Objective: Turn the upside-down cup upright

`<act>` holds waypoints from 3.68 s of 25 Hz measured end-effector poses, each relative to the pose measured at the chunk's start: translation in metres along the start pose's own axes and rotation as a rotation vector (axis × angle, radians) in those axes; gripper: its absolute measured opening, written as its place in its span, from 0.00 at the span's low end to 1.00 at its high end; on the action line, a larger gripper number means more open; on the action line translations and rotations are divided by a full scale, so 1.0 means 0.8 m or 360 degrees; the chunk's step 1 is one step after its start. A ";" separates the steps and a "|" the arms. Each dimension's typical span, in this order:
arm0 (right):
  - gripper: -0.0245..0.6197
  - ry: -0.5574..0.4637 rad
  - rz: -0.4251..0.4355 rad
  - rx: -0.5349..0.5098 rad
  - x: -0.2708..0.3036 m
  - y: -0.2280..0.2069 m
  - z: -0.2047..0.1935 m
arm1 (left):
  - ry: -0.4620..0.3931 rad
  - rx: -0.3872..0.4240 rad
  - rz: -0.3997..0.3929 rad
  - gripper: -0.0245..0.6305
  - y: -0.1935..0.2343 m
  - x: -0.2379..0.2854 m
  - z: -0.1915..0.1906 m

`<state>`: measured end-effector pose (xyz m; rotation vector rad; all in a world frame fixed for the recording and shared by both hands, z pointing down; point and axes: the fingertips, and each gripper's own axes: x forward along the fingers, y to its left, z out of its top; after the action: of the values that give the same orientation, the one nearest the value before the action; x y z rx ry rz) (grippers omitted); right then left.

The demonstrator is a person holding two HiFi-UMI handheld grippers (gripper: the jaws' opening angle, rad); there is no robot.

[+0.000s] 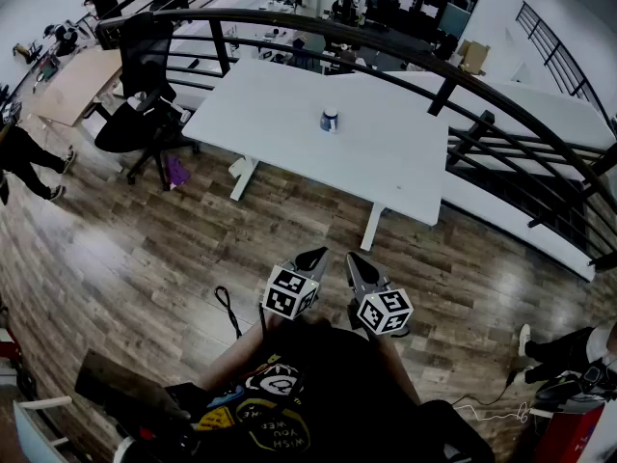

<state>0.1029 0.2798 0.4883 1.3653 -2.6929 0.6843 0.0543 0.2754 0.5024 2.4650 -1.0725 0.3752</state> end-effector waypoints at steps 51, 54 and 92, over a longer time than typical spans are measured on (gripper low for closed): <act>0.04 0.0233 -0.0105 -0.0074 0.389 -0.212 0.056 | 0.0185 -0.0041 0.0143 0.04 0.349 0.238 0.092; 0.04 0.0258 -0.0098 -0.0135 0.431 -0.245 0.039 | 0.0170 -0.0072 0.0197 0.04 0.389 0.267 0.111; 0.62 0.0713 -0.0164 -0.0686 0.750 -0.480 -0.025 | 0.0468 -0.0145 0.0139 0.04 0.563 0.449 0.177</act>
<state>0.0321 -0.3632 0.7866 1.0780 -2.2268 0.3201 -0.0303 -0.2938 0.6461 2.2029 -1.0485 0.6769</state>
